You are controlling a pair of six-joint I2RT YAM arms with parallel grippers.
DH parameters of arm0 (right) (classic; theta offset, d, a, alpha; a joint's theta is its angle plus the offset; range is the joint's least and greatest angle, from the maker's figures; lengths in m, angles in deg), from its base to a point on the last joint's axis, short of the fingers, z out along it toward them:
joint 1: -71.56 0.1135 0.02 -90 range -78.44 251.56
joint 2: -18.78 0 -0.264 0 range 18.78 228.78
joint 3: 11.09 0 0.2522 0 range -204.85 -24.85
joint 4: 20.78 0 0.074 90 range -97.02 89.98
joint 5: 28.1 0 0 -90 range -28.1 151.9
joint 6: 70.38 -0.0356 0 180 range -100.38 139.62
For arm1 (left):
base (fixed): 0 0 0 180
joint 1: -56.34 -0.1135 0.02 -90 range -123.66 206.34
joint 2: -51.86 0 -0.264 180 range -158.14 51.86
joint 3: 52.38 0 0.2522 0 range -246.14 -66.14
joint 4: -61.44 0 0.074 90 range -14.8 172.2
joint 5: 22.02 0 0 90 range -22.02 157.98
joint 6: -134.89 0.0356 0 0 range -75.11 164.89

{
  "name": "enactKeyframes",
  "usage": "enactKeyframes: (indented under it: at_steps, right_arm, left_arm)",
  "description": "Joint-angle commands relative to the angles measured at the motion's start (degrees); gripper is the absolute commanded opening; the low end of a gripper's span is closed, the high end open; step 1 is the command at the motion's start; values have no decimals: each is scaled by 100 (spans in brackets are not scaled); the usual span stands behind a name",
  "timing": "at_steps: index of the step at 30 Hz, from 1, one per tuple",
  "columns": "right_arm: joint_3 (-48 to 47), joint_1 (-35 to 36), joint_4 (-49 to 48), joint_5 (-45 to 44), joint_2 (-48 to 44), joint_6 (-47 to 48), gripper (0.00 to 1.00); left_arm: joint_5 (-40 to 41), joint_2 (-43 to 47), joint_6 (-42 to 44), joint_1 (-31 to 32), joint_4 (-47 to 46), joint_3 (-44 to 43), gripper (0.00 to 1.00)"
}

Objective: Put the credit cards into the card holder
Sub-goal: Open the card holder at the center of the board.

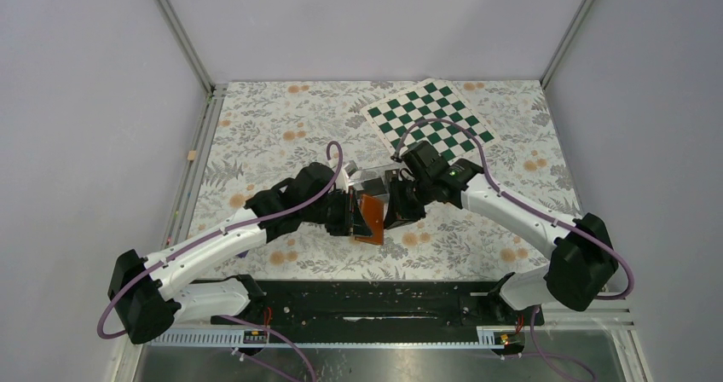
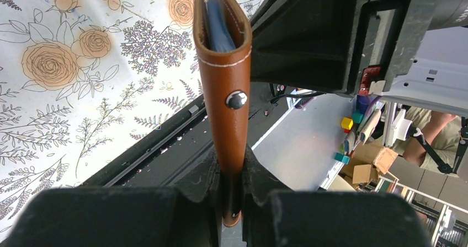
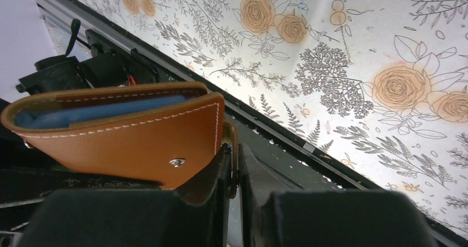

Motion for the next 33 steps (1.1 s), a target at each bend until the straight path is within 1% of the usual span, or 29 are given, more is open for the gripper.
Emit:
enactKeyframes:
  at_steps: [1, 2, 3, 4, 5, 6, 8, 9, 10, 11, 13, 15, 18, 21, 24, 26, 29, 33]
  right_arm:
    - [88, -14, -367, 517, -110, 4, 3]
    - [89, -24, -370, 528, -141, 35, 0]
    - [89, -36, -373, 529, -182, 63, 0]
    - [93, -51, -366, 528, -261, 94, 0]
    - [109, -83, -373, 518, -349, 113, 0]
    - [115, -128, -366, 517, -469, 152, 0]
    - [105, -189, -370, 501, -789, 277, 0]
    - [87, -220, -359, 511, -946, 361, 0]
    - [58, -242, -357, 542, -1084, 448, 0]
    - [15, -260, -345, 629, -1227, 543, 0]
    - [-115, -268, -287, 881, -1428, 796, 0]
    - [-271, -261, -181, 1220, -1545, 1066, 0]
    - [-517, -265, 69, 1710, -1595, 1428, 0]
    - [-781, -266, 394, 2280, -1506, 1783, 0]
    - [-1103, -268, 838, 2807, -1306, 2104, 0]
    - [-1290, -263, 1089, 3102, -1199, 2285, 0]
    - [-1503, -261, 1381, 3502, -1074, 2440, 0]
    - [-1635, -269, 1462, 4027, -1041, 2425, 0]
  left_arm:
    - [-89, 86, 109, 16, -215, -193, 0]
    - [-72, 96, 114, 22, -211, -193, 0]
    - [-48, 117, 122, 22, -213, -185, 0]
    - [0, 136, 129, 23, -208, -184, 3]
    - [77, 166, 144, 18, -198, -188, 10]
    - [175, 210, 171, 20, -140, -203, 24]
    - [558, 321, 227, 22, 101, -290, 65]
    - [834, 390, 250, 23, 250, -346, 82]
    - [1123, 484, 273, 20, 402, -415, 91]
    - [1400, 604, 299, 22, 550, -480, 97]
    - [1902, 870, 402, 9, 710, -579, 99]
    - [2231, 1150, 596, 10, 673, -633, 99]
    - [2292, 1539, 1099, 14, 357, -621, 99]
    - [1866, 1800, 1790, 13, -72, -530, 98]
    - [1244, 2100, 2414, 14, -635, -213, 97]
    - [1022, 2294, 2811, 14, -929, -9, 96]
    - [380, 2573, 3785, 7, -1289, 316, 95]
    - [-368, 2788, 4724, 14, -1538, 620, 99]
